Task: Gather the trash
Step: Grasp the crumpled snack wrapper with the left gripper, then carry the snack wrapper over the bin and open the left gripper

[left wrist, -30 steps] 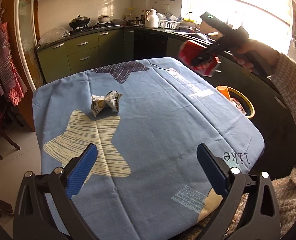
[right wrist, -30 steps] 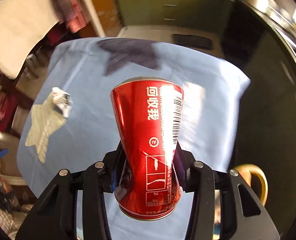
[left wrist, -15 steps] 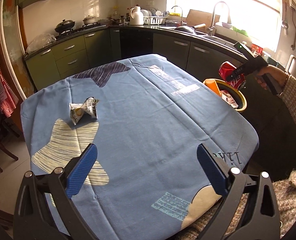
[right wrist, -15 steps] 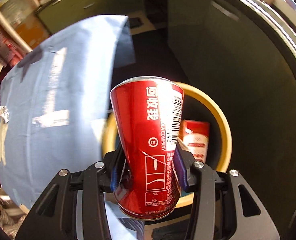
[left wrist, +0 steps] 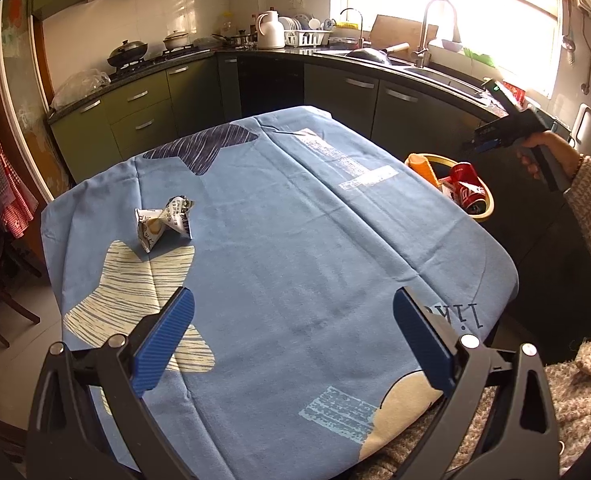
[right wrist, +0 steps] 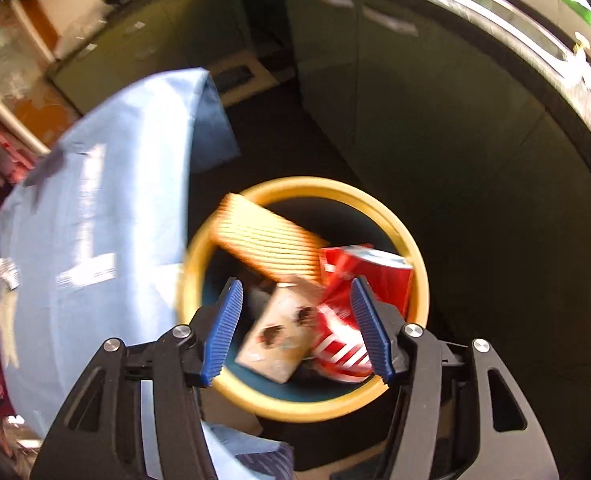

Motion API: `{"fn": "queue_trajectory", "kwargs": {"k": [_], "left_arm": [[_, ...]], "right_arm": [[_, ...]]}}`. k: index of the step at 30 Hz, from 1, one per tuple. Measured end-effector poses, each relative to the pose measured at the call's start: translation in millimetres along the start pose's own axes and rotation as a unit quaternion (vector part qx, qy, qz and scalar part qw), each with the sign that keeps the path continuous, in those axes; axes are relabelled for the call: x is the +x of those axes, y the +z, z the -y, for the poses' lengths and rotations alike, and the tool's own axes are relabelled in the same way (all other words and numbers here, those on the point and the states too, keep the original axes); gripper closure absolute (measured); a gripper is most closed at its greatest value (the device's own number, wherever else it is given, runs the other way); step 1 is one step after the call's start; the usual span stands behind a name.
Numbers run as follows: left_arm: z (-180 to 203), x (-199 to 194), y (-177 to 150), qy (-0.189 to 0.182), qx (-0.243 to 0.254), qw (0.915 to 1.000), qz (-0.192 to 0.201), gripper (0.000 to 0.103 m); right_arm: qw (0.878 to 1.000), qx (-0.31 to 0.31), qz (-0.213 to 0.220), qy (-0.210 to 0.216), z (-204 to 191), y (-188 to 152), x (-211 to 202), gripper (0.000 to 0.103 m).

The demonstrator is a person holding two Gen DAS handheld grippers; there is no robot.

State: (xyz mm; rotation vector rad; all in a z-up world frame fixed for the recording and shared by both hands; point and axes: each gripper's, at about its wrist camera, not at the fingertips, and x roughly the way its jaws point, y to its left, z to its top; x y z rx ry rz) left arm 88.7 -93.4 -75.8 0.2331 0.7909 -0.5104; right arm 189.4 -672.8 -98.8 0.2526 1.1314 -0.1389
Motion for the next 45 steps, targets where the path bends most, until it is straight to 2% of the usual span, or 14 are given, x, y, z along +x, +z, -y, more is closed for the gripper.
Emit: {"fn": "queue_trajectory", "kwargs": {"k": [5, 9, 18, 20, 24, 28, 36, 41, 45], "left_arm": [[-6.0, 5.3, -1.9, 0.004, -0.005, 1.0000, -0.004, 0.008], [-19.6, 14.2, -4.4, 0.017, -0.019, 0.9996, -0.015, 0.008], [-76.9, 44.7, 7.5, 0.070, -0.065, 0.9945, -0.042, 0.008], [-92.3, 58.4, 15.0, 0.086, -0.078, 0.9917, -0.055, 0.008], [-112.3, 87.2, 29.5, 0.090, -0.102, 0.9880, -0.072, 0.008], [-125.5, 124.5, 42.3, 0.114, -0.108, 0.9833, -0.092, 0.008], [-149.8, 173.9, 53.9, 0.098, -0.154, 0.9762, -0.117, 0.008], [-158.1, 181.1, 54.3, 0.087, -0.181, 0.9729, -0.115, 0.008], [-155.9, 179.7, 56.4, 0.095, -0.171, 0.9747, -0.108, 0.011]], "right_arm": [[0.997, -0.056, 0.052, 0.023, -46.7, -25.4, -47.3, 0.041], [0.994, -0.085, 0.069, 0.028, -71.4, -46.9, -63.9, 0.039], [0.992, -0.109, 0.061, 0.031, -88.0, -55.1, -61.6, 0.038], [0.992, -0.110, 0.057, 0.034, -88.0, -55.5, -57.1, 0.038], [0.991, -0.114, 0.049, 0.041, -90.0, -56.8, -47.4, 0.038], [0.991, -0.116, 0.044, 0.049, -90.5, -58.2, -42.4, 0.038], [0.991, -0.117, 0.036, 0.055, -88.6, -64.8, -35.0, 0.038], [0.991, -0.118, 0.030, 0.056, -89.0, -66.2, -31.0, 0.038], [0.991, -0.118, 0.028, 0.057, -90.1, -65.7, -28.1, 0.035]]}}
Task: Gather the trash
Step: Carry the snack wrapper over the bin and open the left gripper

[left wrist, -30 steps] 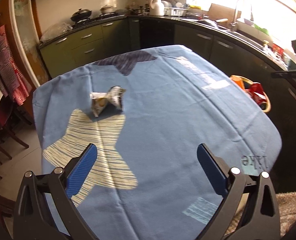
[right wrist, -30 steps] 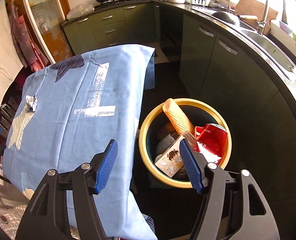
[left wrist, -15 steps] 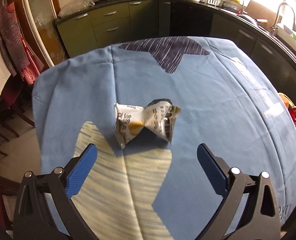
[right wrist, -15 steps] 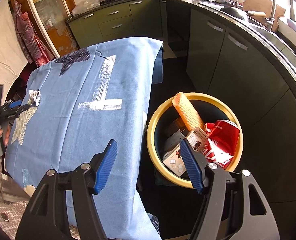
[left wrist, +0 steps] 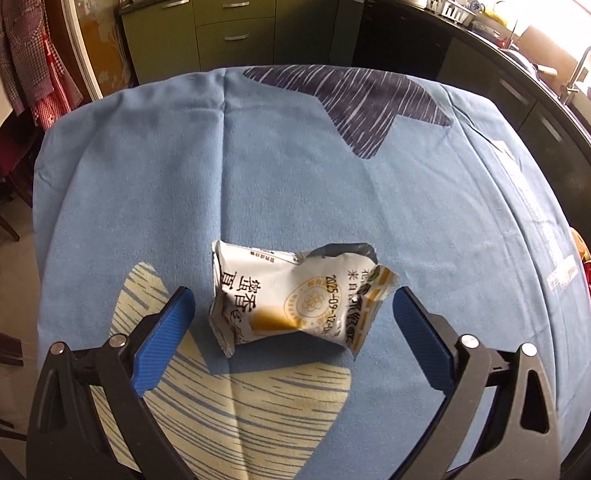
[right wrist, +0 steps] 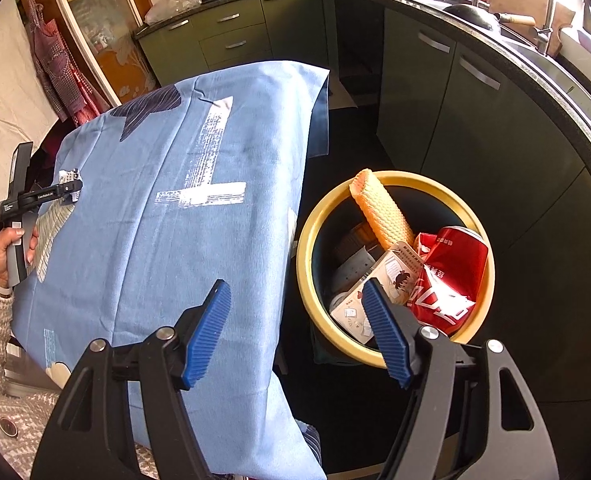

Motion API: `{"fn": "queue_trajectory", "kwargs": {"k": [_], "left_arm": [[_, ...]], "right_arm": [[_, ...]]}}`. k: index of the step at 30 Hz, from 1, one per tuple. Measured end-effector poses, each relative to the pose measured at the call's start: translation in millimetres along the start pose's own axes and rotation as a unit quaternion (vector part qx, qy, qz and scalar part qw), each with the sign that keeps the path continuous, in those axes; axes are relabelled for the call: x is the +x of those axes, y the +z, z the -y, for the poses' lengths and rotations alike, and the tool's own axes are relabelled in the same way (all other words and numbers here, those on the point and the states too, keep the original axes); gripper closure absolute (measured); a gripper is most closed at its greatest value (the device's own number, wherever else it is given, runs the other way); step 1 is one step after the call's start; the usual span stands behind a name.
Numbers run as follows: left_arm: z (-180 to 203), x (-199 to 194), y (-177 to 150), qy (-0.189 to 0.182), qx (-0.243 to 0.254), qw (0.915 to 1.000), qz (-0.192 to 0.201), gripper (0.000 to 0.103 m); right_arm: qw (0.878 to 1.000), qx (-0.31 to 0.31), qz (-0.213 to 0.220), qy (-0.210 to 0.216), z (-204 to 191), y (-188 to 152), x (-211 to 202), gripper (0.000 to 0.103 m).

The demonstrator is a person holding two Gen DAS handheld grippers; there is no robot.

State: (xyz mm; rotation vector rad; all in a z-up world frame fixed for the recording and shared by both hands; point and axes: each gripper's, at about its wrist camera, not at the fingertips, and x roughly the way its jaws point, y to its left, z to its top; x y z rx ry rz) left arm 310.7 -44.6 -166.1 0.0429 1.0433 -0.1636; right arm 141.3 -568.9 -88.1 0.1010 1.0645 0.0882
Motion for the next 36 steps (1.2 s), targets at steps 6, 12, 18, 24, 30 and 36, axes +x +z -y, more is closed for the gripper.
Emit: {"fn": "queue_trajectory", "kwargs": {"k": [6, 12, 18, 24, 30, 36], "left_arm": [[1.4, 4.7, -0.9, 0.001, 0.008, 0.9999, -0.012, 0.034], [2.2, -5.0, -3.6, 0.002, 0.018, 0.9998, 0.007, 0.039], [6.2, -20.8, -7.3, 0.001, 0.032, 0.9991, 0.027, 0.040], [20.4, -51.4, -14.8, -0.011, 0.054, 0.9973, 0.048, 0.040], [69.9, -93.6, -21.4, -0.053, 0.113, 0.9900, 0.065, 0.040], [158.5, -130.6, -24.5, -0.123, 0.200, 0.9693, 0.074, 0.039]], "right_arm": [[1.000, -0.009, 0.000, 0.005, -8.6, 0.7, 1.0, 0.035], [1.000, -0.011, -0.001, 0.002, -10.8, -0.3, -0.8, 0.035], [1.000, -0.015, -0.001, 0.002, -15.2, -1.0, -1.9, 0.035], [1.000, -0.015, 0.007, -0.001, -17.0, -2.2, -8.2, 0.035], [1.000, 0.002, 0.024, -0.015, -3.4, -9.6, -24.9, 0.035], [0.997, 0.031, 0.057, -0.039, 23.3, -28.3, -54.9, 0.035]]}}
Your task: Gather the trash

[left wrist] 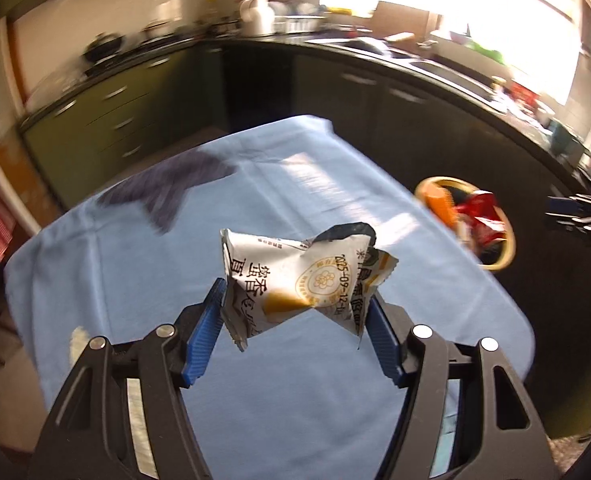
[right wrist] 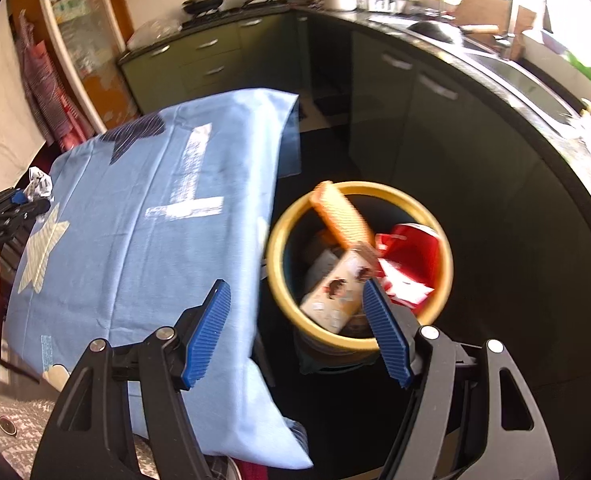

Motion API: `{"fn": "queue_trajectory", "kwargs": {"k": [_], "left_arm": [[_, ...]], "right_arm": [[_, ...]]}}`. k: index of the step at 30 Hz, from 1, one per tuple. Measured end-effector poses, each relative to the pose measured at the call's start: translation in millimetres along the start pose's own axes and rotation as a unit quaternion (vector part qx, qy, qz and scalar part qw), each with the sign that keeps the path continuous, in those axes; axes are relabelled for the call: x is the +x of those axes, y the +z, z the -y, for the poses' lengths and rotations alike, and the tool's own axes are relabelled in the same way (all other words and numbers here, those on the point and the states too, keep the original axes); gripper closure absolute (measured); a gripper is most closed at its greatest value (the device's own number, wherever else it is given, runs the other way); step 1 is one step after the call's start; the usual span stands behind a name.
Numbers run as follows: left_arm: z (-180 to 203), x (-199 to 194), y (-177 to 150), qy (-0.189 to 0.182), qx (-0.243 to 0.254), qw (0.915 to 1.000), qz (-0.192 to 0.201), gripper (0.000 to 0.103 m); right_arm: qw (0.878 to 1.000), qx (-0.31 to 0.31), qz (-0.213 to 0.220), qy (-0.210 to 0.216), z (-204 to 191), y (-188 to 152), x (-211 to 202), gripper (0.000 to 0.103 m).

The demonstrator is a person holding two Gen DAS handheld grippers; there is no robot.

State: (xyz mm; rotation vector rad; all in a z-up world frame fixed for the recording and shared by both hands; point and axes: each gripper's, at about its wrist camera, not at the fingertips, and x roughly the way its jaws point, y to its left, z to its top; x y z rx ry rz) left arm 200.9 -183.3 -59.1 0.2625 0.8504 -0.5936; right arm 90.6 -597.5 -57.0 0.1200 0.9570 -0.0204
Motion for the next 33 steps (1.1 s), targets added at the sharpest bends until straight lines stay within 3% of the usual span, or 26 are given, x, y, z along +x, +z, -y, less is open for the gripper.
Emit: {"fn": "queue_trajectory", "kwargs": {"k": [6, 10, 17, 20, 23, 25, 29, 33], "left_arm": [[106.0, 25.7, 46.1, -0.092, 0.084, 0.9919, -0.022, 0.039], [166.5, 60.2, 70.1, -0.127, 0.120, 0.9838, -0.044, 0.039], [235.8, 143.6, 96.4, -0.142, 0.144, 0.9761, -0.080, 0.039], [250.7, 175.5, 98.8, -0.127, 0.149, 0.9760, -0.095, 0.036], [258.8, 199.0, 99.8, -0.117, 0.150, 0.9760, -0.105, 0.025], [256.9, 202.2, 101.6, -0.111, 0.146, 0.9776, -0.103, 0.025], [242.1, 165.2, 102.5, -0.135, 0.131, 0.9802, -0.062, 0.022], [215.8, 80.3, 83.9, -0.108, 0.147, 0.9806, 0.072, 0.006]], "right_arm": [[0.999, 0.037, 0.027, -0.011, 39.9, -25.1, -28.9, 0.034], [0.997, 0.065, 0.034, -0.012, 67.2, -48.9, -39.5, 0.034], [0.994, 0.104, 0.039, -0.019, 106.9, -83.9, -54.8, 0.034], [0.992, 0.115, 0.040, -0.021, 119.7, -92.6, -58.9, 0.034], [0.991, 0.124, 0.043, -0.023, 128.6, -96.4, -60.1, 0.034], [0.991, 0.127, 0.046, -0.019, 130.0, -98.2, -60.3, 0.034], [0.991, 0.126, 0.047, -0.010, 126.0, -101.4, -58.3, 0.034], [0.991, 0.118, 0.055, 0.000, 113.4, -98.6, -56.9, 0.033]]}}
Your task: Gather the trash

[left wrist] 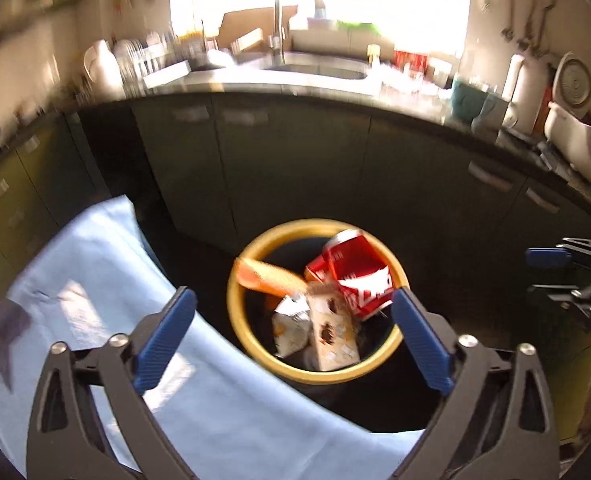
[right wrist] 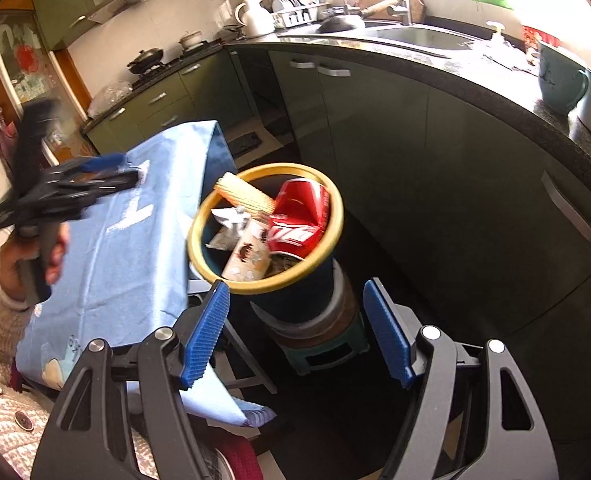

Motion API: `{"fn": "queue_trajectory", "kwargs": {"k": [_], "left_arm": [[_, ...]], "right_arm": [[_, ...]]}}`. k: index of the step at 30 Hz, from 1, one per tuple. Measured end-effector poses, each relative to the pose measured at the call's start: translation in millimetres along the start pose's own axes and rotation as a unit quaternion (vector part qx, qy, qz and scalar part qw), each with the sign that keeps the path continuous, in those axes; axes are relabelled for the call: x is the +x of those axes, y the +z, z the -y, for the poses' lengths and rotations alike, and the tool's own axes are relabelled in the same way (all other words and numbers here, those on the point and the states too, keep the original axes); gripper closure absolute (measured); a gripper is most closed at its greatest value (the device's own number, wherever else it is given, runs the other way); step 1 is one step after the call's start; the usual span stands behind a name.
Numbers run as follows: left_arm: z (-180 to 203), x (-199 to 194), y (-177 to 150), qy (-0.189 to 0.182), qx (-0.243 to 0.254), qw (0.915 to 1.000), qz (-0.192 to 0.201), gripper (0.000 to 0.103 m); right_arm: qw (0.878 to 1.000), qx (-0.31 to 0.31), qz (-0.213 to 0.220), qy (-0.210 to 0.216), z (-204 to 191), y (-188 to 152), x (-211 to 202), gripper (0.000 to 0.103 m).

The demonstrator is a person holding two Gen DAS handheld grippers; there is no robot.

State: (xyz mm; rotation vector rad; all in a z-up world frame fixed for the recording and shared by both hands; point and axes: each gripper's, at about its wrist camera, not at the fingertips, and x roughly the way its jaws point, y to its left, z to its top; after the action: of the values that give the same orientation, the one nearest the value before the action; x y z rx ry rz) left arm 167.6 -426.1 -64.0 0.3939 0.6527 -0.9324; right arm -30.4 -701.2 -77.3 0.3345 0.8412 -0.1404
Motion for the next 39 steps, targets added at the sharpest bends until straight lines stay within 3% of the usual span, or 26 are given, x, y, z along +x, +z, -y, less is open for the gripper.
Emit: {"fn": "queue_trajectory", "kwargs": {"k": [3, 6, 9, 11, 15, 19, 23, 29, 32, 36, 39], "left_arm": [[-5.5, -67.5, -23.4, 0.058, 0.008, 0.9961, 0.067, 0.006], [-20.1, -116.3, -51.5, 0.103, -0.018, 0.9909, 0.084, 0.006], [-47.4, -167.2, -93.5, 0.126, -0.083, 0.9843, 0.092, 0.006], [-65.5, -204.3, -125.6, 0.170, -0.132, 0.9711, 0.103, 0.006], [-84.9, -270.9, -180.5, 0.250, -0.207, 0.9367, 0.132, 0.006], [-86.8, -302.7, -205.4, 0.308, -0.216, 0.9185, 0.123, 0.006], [-84.3, -321.1, -222.4, 0.336, -0.229, 0.9048, 0.126, 0.006], [-79.7, -352.5, -237.3, 0.320, -0.250, 0.9007, 0.155, 0.006], [-80.4, -359.2, -245.2, 0.335, -0.260, 0.8941, 0.144, 0.006], [-77.4, -364.4, -254.7, 0.335, -0.267, 0.8923, 0.142, 0.006], [-73.1, -366.5, -255.6, 0.341, -0.264, 0.8912, 0.141, 0.006]], "right_arm": [[1.000, -0.013, 0.010, 0.005, -17.1, 0.7, -1.4, 0.031], [0.999, -0.035, 0.021, 0.011, -44.9, 0.9, -3.0, 0.027], [0.997, -0.066, 0.031, 0.014, -80.2, -2.5, -5.0, 0.021], [0.996, -0.084, 0.040, 0.012, -102.6, -5.2, -5.8, 0.014], [0.993, -0.106, 0.059, -0.003, -137.5, -13.3, -9.9, 0.005], [0.990, -0.111, 0.082, 0.032, -166.1, -20.3, -25.9, 0.004], [0.984, -0.138, 0.101, 0.049, -196.7, -30.0, -47.1, 0.004], [0.980, -0.151, 0.121, 0.043, -217.5, -45.4, -65.6, 0.004], [0.978, -0.161, 0.127, 0.023, -220.6, -51.2, -67.7, 0.004], [0.975, -0.168, 0.142, -0.013, -219.1, -57.9, -70.5, 0.004], [0.976, -0.166, 0.141, -0.009, -216.5, -60.9, -69.8, 0.004]]}}
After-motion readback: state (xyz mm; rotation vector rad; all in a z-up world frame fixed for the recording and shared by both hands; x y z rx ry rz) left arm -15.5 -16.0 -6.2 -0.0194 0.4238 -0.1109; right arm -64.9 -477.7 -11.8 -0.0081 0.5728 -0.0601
